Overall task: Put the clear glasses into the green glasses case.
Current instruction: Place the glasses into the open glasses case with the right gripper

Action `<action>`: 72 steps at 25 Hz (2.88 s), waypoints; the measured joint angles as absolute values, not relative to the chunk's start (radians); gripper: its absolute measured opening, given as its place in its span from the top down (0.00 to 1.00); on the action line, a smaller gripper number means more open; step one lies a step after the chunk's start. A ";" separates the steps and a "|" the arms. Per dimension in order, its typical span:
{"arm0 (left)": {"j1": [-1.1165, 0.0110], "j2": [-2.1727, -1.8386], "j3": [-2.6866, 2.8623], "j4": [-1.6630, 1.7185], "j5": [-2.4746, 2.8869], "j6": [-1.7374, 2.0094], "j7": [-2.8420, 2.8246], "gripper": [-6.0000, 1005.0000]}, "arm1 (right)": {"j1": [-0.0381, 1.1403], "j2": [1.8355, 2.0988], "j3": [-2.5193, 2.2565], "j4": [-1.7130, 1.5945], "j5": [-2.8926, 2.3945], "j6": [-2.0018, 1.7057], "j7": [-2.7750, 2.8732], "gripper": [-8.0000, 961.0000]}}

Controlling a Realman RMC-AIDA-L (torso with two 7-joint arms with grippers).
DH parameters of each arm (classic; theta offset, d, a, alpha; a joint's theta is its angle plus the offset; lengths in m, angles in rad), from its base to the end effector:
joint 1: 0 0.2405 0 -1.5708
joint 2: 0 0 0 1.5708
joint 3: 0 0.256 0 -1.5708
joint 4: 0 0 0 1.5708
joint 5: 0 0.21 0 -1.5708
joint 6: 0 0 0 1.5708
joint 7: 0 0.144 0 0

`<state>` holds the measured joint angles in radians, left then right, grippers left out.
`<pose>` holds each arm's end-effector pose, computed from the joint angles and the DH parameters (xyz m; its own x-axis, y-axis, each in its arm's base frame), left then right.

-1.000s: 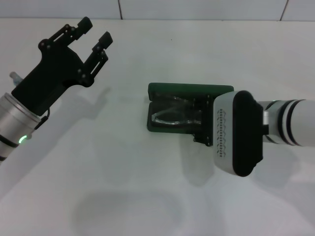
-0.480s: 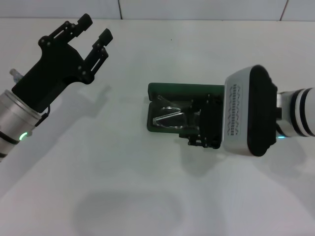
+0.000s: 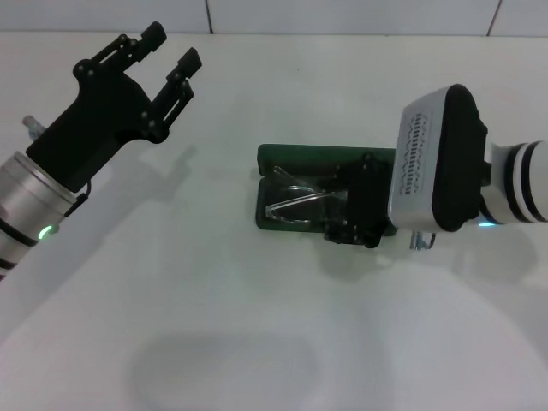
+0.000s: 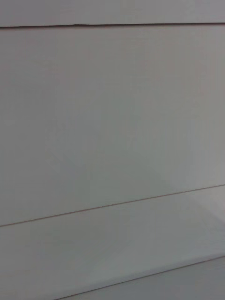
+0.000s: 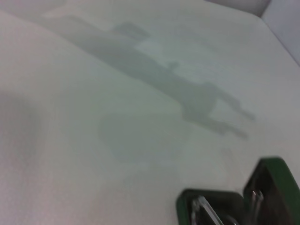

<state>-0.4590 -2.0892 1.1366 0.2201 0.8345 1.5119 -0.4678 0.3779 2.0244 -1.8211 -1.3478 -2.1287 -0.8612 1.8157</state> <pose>-0.2557 0.3199 -0.0136 0.6201 -0.2623 0.7394 0.4413 -0.6626 -0.6052 0.1591 0.3340 -0.0697 0.9940 0.0997 0.0455 0.1096 -0.9115 -0.3964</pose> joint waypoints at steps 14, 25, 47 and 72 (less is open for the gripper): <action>-0.465 -2.089 1.137 0.224 0.836 1.510 -0.468 0.52 | 0.460 2.022 -1.809 -1.193 -2.029 -0.844 1.810 0.45; -0.464 -2.088 1.137 0.220 0.836 1.509 -0.468 0.52 | 0.391 2.021 -1.799 -1.289 -2.025 -0.841 1.784 0.45; -0.471 -2.091 1.137 0.216 0.847 1.511 -0.475 0.52 | 0.460 2.022 -1.787 -1.128 -1.968 -0.842 1.790 0.45; -0.471 -2.094 1.138 0.215 0.847 1.520 -0.477 0.52 | 0.450 2.022 -1.762 -1.140 -1.964 -0.872 1.783 0.45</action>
<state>-0.4709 -2.0938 1.1383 0.2148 0.8467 1.5203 -0.4771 0.4496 2.0219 -1.7624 -1.1401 -1.9643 -0.8722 1.7830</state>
